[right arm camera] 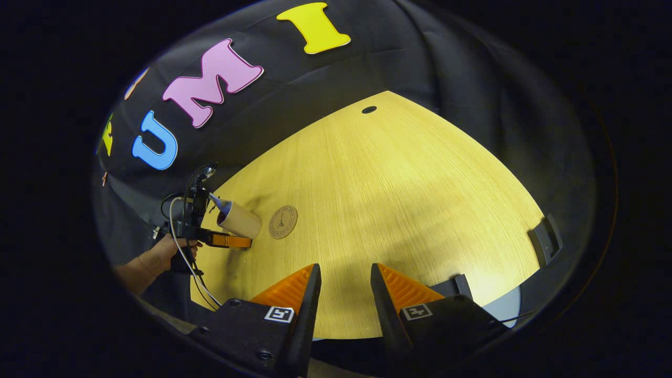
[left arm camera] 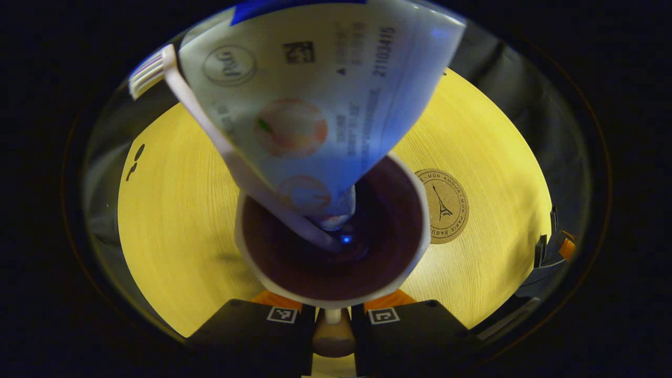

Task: Put the toothbrush and toothpaste on the desktop into the cup, then pick up the cup and place it on the coaster on the desktop.

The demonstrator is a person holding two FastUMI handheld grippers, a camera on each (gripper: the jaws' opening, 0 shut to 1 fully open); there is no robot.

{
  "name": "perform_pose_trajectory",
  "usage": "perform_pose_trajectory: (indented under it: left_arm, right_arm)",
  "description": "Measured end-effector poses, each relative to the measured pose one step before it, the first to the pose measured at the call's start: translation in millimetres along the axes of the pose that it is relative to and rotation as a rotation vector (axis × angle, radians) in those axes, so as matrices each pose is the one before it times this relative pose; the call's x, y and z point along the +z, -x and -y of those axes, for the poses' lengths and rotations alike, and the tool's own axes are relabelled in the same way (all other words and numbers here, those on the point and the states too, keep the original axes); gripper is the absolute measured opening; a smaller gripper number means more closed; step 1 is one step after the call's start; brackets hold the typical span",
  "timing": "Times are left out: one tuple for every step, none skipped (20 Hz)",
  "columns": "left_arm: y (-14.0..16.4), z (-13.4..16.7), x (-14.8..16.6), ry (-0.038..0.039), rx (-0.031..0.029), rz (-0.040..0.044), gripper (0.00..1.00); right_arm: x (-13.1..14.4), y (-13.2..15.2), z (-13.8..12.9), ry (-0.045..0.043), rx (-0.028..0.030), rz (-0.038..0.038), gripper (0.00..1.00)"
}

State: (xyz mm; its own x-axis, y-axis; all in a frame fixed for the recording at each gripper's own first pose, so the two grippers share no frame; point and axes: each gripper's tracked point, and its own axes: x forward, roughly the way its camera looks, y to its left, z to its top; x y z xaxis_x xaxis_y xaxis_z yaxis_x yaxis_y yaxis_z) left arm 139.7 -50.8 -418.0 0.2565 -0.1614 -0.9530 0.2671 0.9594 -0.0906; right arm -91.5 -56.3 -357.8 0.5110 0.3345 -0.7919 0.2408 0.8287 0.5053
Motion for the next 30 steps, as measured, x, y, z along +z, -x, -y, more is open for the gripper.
perform_pose_trajectory:
  left_arm:
    - [2.50,-0.66,-0.26,0.00099,0.00345,0.00934,0.34]
    - [5.18,-1.35,1.30,-0.00883,0.00907,0.01590,0.34]
    - [5.97,0.82,1.65,-0.01042,0.00452,0.01353,0.34]
    - [5.86,3.48,2.20,-0.00863,-0.00245,0.01081,0.34]
    - [5.22,5.21,1.95,-0.00926,-0.00730,0.00651,0.39]
    - [3.90,6.79,2.53,-0.01007,-0.00859,0.00440,0.35]
    - [2.01,7.92,2.26,-0.01285,-0.00872,0.00270,0.39]
    - [1.03,9.15,2.73,-0.01339,-0.00967,0.00085,0.34]
    - [-0.27,9.07,2.72,-0.01593,-0.00798,-0.00013,0.39]
    - [-2.08,9.33,3.07,-0.01656,-0.00774,-0.00099,0.34]
    - [-2.47,9.25,3.62,-0.01320,-0.00679,-0.00140,0.39]
    - [-2.83,9.79,2.81,-0.01083,-0.00828,-0.00389,0.35]
    - [-2.15,8.35,3.86,-0.01157,-0.00789,0.00037,0.39]
    - [-2.95,6.26,3.36,-0.01168,-0.00469,0.00035,0.39]
    - [-1.52,6.31,2.59,-0.01198,-0.00340,-0.00058,0.34]
    - [-2.81,4.94,2.45,-0.01042,-0.00076,-0.00060,0.34]
    - [-1.90,3.37,1.94,-0.00839,0.00057,-0.00195,0.35]
    - [-1.50,2.47,1.69,-0.00476,0.00149,-0.00199,0.35]
    - [-1.35,2.56,0.95,-0.00175,0.00094,-0.00344,0.35]
    - [-1.62,2.11,0.82,0.00030,-0.00004,-0.00315,0.35]
    - [-1.91,0.88,-0.05,0.00050,0.00114,-0.00492,0.35]
    - [-1.99,1.45,-0.34,-0.00103,0.00291,-0.00351,0.35]
    - [-1.75,0.69,-0.28,-0.00119,0.00588,-0.00367,0.30]
    - [-1.57,0.75,-0.85,-0.00103,0.00802,-0.00343,0.39]
    - [-1.72,0.48,-0.78,-0.00158,0.00918,-0.00186,0.30]
    - [-1.52,-0.31,0.08,0.00056,0.01165,-0.00305,0.35]
    - [-1.42,-2.45,-1.91,0.00136,0.00780,-0.00279,0.39]
    - [-1.33,-0.28,-0.32,0.00493,0.00021,-0.00216,0.34]
    - [-1.23,1.32,-0.97,0.00667,-0.00395,-0.00267,0.35]
    - [-1.47,2.60,0.12,0.00670,-0.00511,-0.00204,0.39]
  right_arm:
    - [1.00,0.22,-1.50,0.00299,0.00326,-0.00094,0.59]
    - [0.35,-0.88,-0.79,0.00388,0.00147,-0.00110,0.59]
    - [0.56,0.11,0.06,0.00157,0.00183,-0.00186,0.59]
    - [0.05,0.24,0.59,-0.00156,0.00340,-0.00147,0.59]
    - [1.63,-0.09,-0.31,-0.00121,0.00218,0.00020,0.59]
    - [1.36,-0.45,1.33,-0.00044,0.00044,0.00159,0.59]
    - [2.32,-0.39,0.88,-0.00015,0.00064,0.00245,0.59]
    - [0.91,-0.37,1.59,-0.00123,-0.00050,0.00160,0.59]
    - [2.16,0.74,1.63,-0.00244,-0.00056,0.00266,0.59]
    - [1.66,1.84,2.71,-0.00216,-0.00144,0.00288,0.59]
    - [1.00,1.86,3.92,-0.00229,-0.00331,0.00090,0.59]
    - [-0.71,1.29,3.68,-0.00357,-0.00394,0.00095,0.59]
    - [-0.05,1.53,3.55,-0.00512,-0.00337,-0.00029,0.59]
    - [0.22,1.25,3.71,-0.00442,-0.00349,-0.00012,0.59]
    - [0.55,0.96,3.90,-0.00335,-0.00465,0.00049,0.59]
    - [1.54,1.35,4.13,-0.00365,-0.00449,0.00111,0.59]
    - [1.79,3.44,4.41,-0.00382,-0.00324,0.00263,0.59]
    - [1.34,1.51,4.45,-0.00451,-0.00434,0.00119,0.59]
    - [0.69,1.16,3.47,-0.00641,-0.00264,0.00145,0.59]
    - [1.31,0.05,3.16,-0.00568,-0.00226,0.00141,0.59]
    - [0.56,1.44,3.44,-0.00468,-0.00089,0.00078,0.59]
    - [0.65,-0.15,2.90,-0.00166,-0.00184,0.00095,0.59]
    - [0.93,0.15,0.43,-0.00106,-0.00137,-0.00125,0.59]
    - [0.72,0.55,0.75,-0.00192,0.00170,-0.00114,0.59]
    - [0.89,0.36,1.15,-0.00174,0.00116,-0.00090,0.59]
    - [0.19,-0.31,1.40,-0.00008,0.00095,-0.00215,0.59]
    - [-0.36,-0.61,3.20,0.00022,-0.00162,-0.00313,0.59]
    - [-0.28,-0.78,3.47,-0.00043,0.00122,-0.00240,0.59]
    - [-0.28,1.18,0.94,0.00126,0.00156,-0.00004,0.59]
    - [0.54,0.16,1.23,0.00311,-0.00217,0.00102,0.59]
